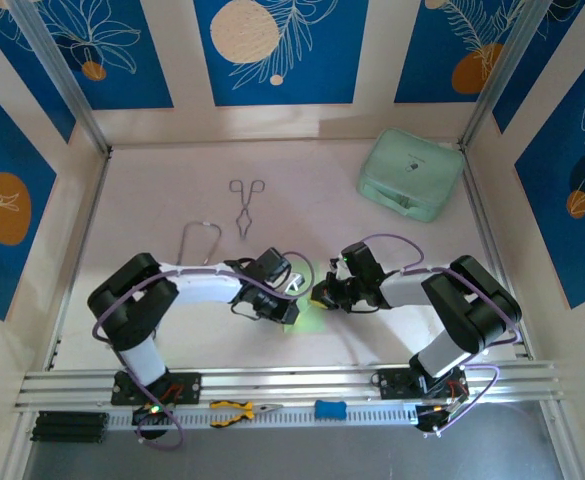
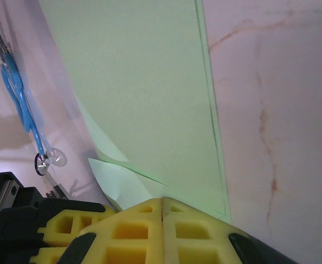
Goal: Fold a paper plane with a square sheet of paper (pick it up from the middle)
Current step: Fold the triangle a second time at the center of the table.
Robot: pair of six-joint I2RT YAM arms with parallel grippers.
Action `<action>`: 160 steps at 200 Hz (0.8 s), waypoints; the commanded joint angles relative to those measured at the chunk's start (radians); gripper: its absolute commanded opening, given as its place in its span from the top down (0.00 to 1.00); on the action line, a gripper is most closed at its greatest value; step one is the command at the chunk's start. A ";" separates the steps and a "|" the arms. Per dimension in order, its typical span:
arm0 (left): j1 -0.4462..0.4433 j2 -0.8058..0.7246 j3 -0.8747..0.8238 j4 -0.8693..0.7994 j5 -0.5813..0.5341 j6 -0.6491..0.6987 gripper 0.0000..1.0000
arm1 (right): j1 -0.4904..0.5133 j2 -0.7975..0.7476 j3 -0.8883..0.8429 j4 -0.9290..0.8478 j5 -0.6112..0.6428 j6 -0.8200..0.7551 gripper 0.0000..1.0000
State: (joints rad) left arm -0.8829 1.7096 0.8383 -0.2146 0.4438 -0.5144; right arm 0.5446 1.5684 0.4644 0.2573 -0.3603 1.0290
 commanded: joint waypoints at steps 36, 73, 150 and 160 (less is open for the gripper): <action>-0.001 -0.055 -0.090 -0.029 -0.013 -0.005 0.89 | -0.031 0.018 -0.020 -0.071 0.067 -0.019 1.00; -0.001 -0.070 -0.097 0.002 -0.013 -0.016 0.90 | -0.029 -0.005 -0.004 -0.072 0.053 -0.041 1.00; -0.001 -0.043 -0.059 0.048 -0.042 -0.030 0.92 | 0.044 -0.145 0.035 -0.121 0.051 -0.059 0.98; -0.001 -0.036 -0.051 0.054 -0.040 -0.030 0.92 | 0.056 -0.118 0.051 -0.119 0.038 -0.058 0.98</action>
State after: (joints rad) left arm -0.8829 1.6466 0.7612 -0.1715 0.4316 -0.5415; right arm 0.5732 1.4200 0.4747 0.1677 -0.2943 0.9920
